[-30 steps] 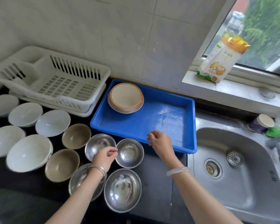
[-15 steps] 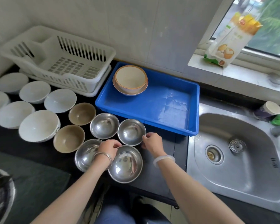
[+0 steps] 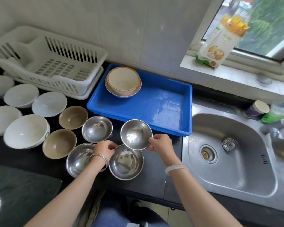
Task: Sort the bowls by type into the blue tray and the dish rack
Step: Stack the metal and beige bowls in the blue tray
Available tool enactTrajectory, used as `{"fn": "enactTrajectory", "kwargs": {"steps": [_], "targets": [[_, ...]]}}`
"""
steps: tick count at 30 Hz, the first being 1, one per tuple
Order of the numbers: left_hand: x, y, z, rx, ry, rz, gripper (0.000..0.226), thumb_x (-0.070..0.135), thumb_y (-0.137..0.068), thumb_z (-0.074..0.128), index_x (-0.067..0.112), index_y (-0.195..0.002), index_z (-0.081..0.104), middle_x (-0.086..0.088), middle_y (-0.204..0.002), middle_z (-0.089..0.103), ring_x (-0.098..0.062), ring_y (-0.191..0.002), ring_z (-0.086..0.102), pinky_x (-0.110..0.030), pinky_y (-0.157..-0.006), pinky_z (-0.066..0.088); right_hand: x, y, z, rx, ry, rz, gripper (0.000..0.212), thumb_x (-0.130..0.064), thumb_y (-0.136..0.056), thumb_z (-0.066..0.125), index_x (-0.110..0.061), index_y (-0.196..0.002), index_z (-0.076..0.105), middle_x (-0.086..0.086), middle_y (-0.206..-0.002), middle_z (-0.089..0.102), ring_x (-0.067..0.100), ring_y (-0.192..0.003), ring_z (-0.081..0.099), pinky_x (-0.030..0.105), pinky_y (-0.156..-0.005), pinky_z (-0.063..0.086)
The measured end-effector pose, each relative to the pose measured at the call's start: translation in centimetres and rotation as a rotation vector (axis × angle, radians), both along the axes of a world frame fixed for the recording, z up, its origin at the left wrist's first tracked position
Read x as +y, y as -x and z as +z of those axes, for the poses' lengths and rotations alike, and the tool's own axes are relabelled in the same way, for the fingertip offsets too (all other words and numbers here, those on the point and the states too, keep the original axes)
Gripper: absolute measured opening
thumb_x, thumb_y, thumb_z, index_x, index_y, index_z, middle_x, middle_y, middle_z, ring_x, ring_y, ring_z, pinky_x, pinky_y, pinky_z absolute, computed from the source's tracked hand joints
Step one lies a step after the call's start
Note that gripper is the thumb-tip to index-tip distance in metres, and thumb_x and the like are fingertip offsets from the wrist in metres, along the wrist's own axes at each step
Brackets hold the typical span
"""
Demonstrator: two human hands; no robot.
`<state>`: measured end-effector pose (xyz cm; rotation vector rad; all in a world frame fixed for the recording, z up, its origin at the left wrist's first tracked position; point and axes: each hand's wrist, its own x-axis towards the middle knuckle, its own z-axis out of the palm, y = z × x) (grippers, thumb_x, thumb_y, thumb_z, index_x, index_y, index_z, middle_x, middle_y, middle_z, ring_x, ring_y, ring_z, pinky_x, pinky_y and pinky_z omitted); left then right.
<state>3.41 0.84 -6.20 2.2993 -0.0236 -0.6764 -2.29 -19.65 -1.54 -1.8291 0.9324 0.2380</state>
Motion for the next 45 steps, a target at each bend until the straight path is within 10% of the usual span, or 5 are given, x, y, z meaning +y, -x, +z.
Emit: {"fn": "enactTrajectory", "kwargs": {"steps": [12, 19, 30, 38, 45], "targets": [[-1.9, -0.4, -0.9, 0.134, 0.288, 0.289, 0.016, 0.004, -0.083, 0.062, 0.010, -0.097, 0.069, -0.012, -0.099, 0.070, -0.023, -0.094, 0.064, -0.038, -0.089, 0.052, 0.0, 3.1, -0.5, 0.028, 0.160, 0.102, 0.018, -0.007, -0.080, 0.052, 0.007, -0.076, 0.063, 0.015, -0.071, 0.071, 0.021, -0.068, 0.072, 0.039, -0.072, 0.060], [-2.2, 0.5, -0.9, 0.361, 0.486, 0.440, 0.023, 0.002, -0.091, 0.050, 0.006, -0.111, 0.060, -0.009, -0.092, 0.063, -0.017, -0.079, 0.060, -0.024, -0.062, 0.049, 1.2, 3.4, -1.9, 0.072, 0.245, 0.198, 0.018, -0.013, -0.085, 0.052, -0.012, -0.067, 0.052, 0.012, -0.073, 0.069, 0.019, -0.065, 0.070, 0.029, -0.060, 0.054], [-2.6, -0.1, -0.8, 0.456, 0.486, 0.411, 0.027, 0.003, -0.093, 0.045, 0.003, -0.118, 0.055, -0.015, -0.102, 0.058, -0.020, -0.075, 0.056, -0.027, -0.063, 0.048, 0.0, 3.5, -4.0, 0.062, 0.159, 0.069, 0.026, -0.027, -0.081, 0.074, -0.017, -0.068, 0.053, -0.001, -0.062, 0.065, 0.009, -0.047, 0.063, 0.024, -0.057, 0.055], [-2.3, -0.5, -0.5, 0.477, 0.464, 0.336, 0.028, 0.007, -0.092, 0.051, 0.006, -0.120, 0.055, -0.013, -0.106, 0.060, -0.025, -0.097, 0.057, -0.032, -0.074, 0.051, 1.1, 3.5, -5.1, 0.060, -0.188, -0.052, 0.023, -0.023, -0.091, 0.062, -0.016, -0.113, 0.062, 0.013, -0.096, 0.066, 0.019, -0.072, 0.067, 0.028, -0.065, 0.061], [-2.9, -3.6, 2.1, 0.373, 0.524, 0.220, 0.024, 0.009, -0.091, 0.053, 0.010, -0.115, 0.057, -0.008, -0.100, 0.060, -0.022, -0.094, 0.058, -0.024, -0.065, 0.053, 0.8, 1.7, -3.0, -0.105, -0.171, -0.164, 0.013, -0.022, -0.090, 0.063, -0.021, -0.100, 0.072, 0.013, -0.087, 0.071, 0.013, -0.068, 0.069, 0.026, -0.062, 0.059]]}}
